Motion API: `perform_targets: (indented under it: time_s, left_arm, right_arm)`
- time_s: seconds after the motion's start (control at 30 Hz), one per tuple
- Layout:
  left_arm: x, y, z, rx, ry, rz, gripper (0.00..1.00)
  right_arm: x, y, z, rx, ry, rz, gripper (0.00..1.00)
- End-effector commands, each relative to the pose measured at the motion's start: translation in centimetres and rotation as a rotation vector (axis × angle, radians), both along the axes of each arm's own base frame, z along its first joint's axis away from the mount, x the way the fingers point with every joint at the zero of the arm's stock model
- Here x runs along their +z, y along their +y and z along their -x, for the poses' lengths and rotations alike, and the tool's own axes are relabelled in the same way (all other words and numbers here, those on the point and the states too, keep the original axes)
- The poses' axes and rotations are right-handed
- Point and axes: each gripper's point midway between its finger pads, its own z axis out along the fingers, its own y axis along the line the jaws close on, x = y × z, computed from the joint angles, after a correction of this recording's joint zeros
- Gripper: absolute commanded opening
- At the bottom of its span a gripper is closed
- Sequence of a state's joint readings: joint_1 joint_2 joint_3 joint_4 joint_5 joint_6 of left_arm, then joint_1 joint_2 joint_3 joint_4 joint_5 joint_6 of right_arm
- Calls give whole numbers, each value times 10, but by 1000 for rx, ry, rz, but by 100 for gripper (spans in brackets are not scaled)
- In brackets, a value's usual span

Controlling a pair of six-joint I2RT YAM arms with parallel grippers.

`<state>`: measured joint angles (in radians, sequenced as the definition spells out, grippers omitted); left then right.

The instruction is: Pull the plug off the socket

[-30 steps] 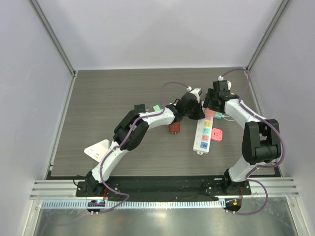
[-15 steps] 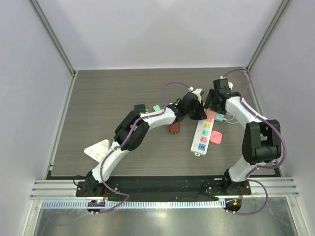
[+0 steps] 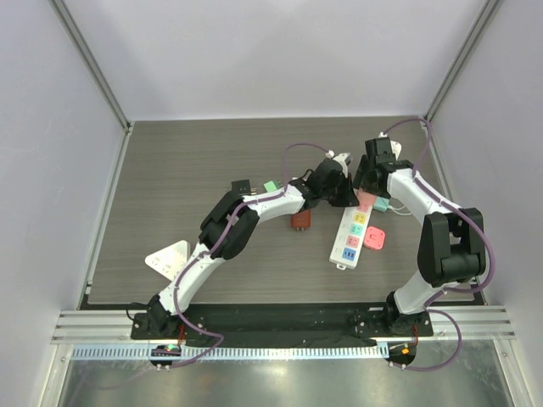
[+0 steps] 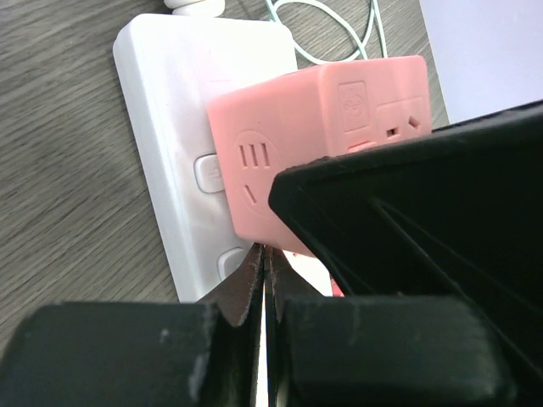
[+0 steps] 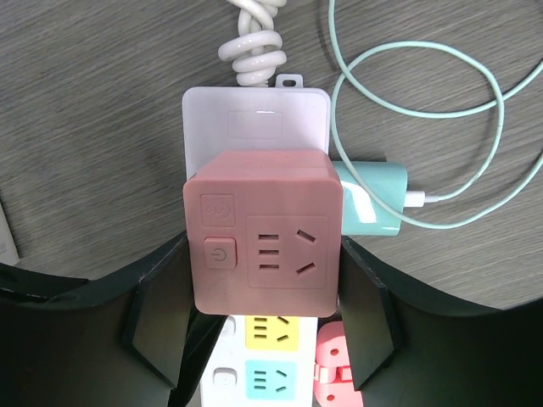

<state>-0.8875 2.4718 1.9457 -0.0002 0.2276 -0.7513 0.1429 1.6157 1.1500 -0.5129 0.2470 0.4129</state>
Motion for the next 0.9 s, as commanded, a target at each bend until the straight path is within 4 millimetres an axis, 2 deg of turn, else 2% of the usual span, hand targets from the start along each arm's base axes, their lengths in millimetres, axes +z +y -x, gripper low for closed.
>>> perform_targets:
  time_s: [0.0, 0.33, 0.47, 0.5, 0.63, 0.73, 0.77, 0.83, 0.87]
  left_arm:
    - [-73, 30, -1, 57, 78, -183, 0]
    - [-73, 28, 3, 46, 80, -181, 0]
    - [-57, 23, 5, 14, 66, -141, 0]
    - [-51, 22, 4, 6, 60, -118, 0]
    - [0, 14, 4, -43, -1, -32, 2]
    - [22, 18, 4, -56, -48, -23, 5]
    - [40, 20, 6, -58, -69, -9, 6]
    - [60, 24, 7, -64, -112, 6, 10]
    - [81, 30, 8, -56, -142, 20, 12]
  right_arm:
    - [62, 21, -15, 69, -203, 10, 1]
    - [74, 20, -18, 37, -216, -10, 1]
    - [88, 13, -12, 12, -235, 8, 1]
    - [91, 11, -10, 10, -241, 10, 1]
    - [102, 6, 4, 3, -246, 11, 1]
    - [108, 3, 15, 0, -248, 10, 1]
    - [114, 2, 19, 2, -260, 6, 1]
    - [112, 3, 27, 6, -248, -1, 1]
    - [112, 3, 30, 12, -245, -5, 1]
